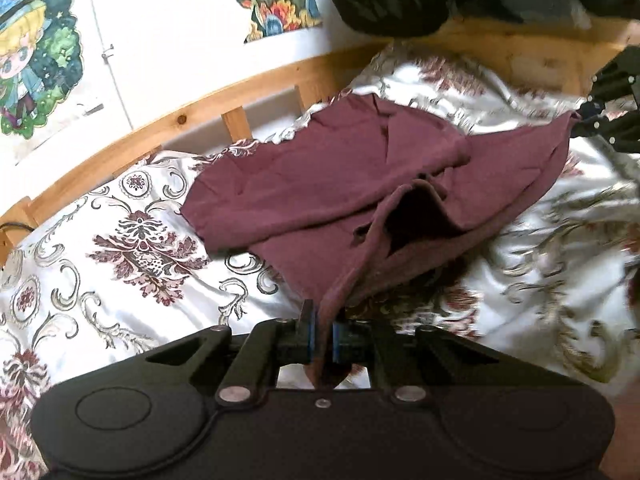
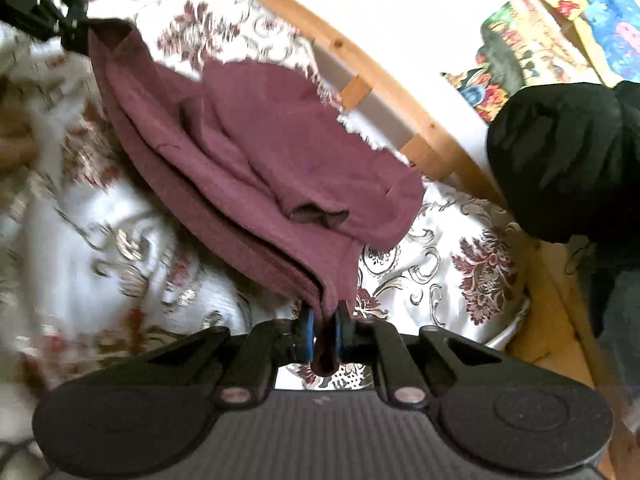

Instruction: Fold small clothes

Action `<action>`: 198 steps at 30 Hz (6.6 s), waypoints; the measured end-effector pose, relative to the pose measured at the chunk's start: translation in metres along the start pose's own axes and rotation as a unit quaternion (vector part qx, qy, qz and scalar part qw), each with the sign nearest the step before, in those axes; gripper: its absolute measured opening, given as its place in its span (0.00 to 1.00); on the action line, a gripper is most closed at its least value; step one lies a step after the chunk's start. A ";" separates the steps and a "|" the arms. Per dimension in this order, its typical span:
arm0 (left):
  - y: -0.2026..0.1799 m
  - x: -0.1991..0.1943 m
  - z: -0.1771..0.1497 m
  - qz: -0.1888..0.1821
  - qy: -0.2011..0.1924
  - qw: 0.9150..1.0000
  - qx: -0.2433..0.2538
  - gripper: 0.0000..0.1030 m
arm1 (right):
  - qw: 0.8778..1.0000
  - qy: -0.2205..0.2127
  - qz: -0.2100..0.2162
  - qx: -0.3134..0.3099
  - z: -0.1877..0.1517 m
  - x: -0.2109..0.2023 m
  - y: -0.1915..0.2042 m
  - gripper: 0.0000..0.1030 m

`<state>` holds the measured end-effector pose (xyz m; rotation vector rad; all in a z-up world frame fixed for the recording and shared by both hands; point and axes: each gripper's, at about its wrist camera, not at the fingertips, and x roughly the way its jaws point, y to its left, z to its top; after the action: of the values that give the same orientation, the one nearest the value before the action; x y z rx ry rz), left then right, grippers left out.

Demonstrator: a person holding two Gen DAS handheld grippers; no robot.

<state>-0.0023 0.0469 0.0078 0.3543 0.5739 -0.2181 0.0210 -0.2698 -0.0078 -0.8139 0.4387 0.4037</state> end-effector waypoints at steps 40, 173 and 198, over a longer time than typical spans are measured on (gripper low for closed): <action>0.116 0.202 0.152 0.023 0.148 0.977 -0.153 0.08 | 0.968 -0.026 -0.059 0.244 0.074 0.192 -0.099 0.11; 0.057 0.143 0.053 0.061 0.014 0.930 -0.363 0.99 | 0.928 0.009 -0.012 0.373 -0.005 0.226 -0.093 1.00; 0.034 0.121 -0.014 0.075 0.095 0.905 -0.409 0.99 | 0.970 -0.057 0.018 0.235 0.052 0.153 0.004 1.00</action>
<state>0.1004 0.0715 -0.0624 -0.4041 0.7731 0.2166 0.1584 -0.2011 -0.0580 -0.3211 0.4189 0.3581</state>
